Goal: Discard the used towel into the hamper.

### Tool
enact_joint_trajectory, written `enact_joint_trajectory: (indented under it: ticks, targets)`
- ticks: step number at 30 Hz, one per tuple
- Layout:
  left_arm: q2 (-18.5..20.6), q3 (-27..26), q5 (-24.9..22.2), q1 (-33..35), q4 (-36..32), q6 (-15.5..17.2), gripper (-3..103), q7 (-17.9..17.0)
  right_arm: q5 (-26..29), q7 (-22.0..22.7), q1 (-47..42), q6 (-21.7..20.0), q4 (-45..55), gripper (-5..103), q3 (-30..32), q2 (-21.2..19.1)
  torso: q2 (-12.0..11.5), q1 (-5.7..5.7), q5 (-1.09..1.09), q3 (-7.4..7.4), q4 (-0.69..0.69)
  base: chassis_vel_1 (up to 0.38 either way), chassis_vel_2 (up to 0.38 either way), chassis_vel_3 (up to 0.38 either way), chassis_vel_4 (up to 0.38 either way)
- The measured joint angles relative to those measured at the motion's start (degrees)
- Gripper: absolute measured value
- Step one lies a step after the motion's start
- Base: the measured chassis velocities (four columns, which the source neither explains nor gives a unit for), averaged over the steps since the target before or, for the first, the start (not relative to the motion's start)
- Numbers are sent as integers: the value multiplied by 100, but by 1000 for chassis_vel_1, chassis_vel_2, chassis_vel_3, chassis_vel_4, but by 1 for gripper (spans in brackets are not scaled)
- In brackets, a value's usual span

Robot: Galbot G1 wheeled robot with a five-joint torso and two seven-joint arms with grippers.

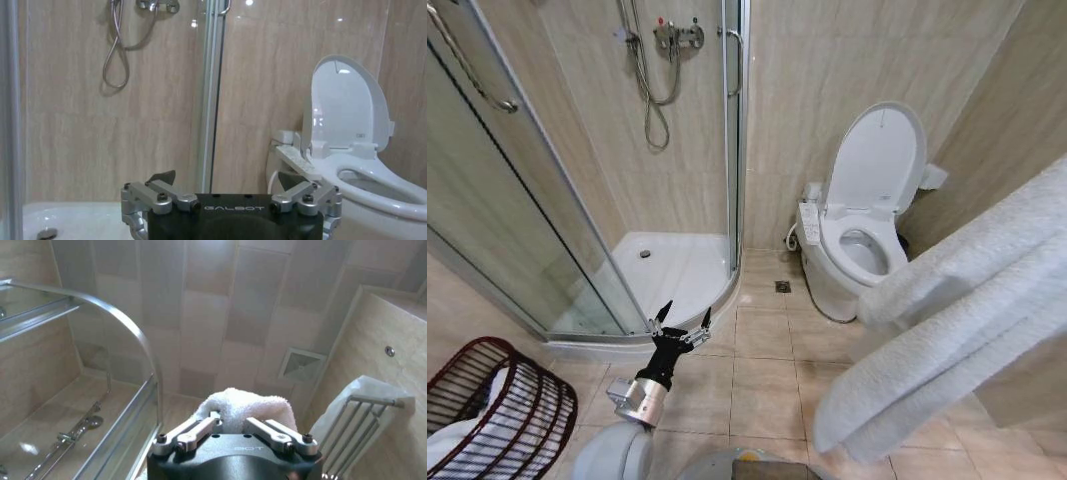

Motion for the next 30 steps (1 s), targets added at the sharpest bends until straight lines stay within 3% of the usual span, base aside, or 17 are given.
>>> enact_joint_trajectory:
  ticks: [10, 14, 30]
  targets:
    - [0, 0, 0, 0, 0, 0, 100, 0, -44, -8, 72, 13, -2, 5, -4, -115, 221, 82, 1, 140, 0, 0, 0, 0, 0]
    - [0, 0, 0, 0, 0, 0, 100, 0, -321, -57, 132, 129, -141, 5, 7, -244, 325, 118, -2, 205, 0, 0, 0, 0, 0]
    - [0, 0, 0, 0, 0, 0, 100, 0, -538, -66, 309, 107, -150, 5, -263, -137, 704, 266, 0, 437, 0, 0, 0, 0, 0]
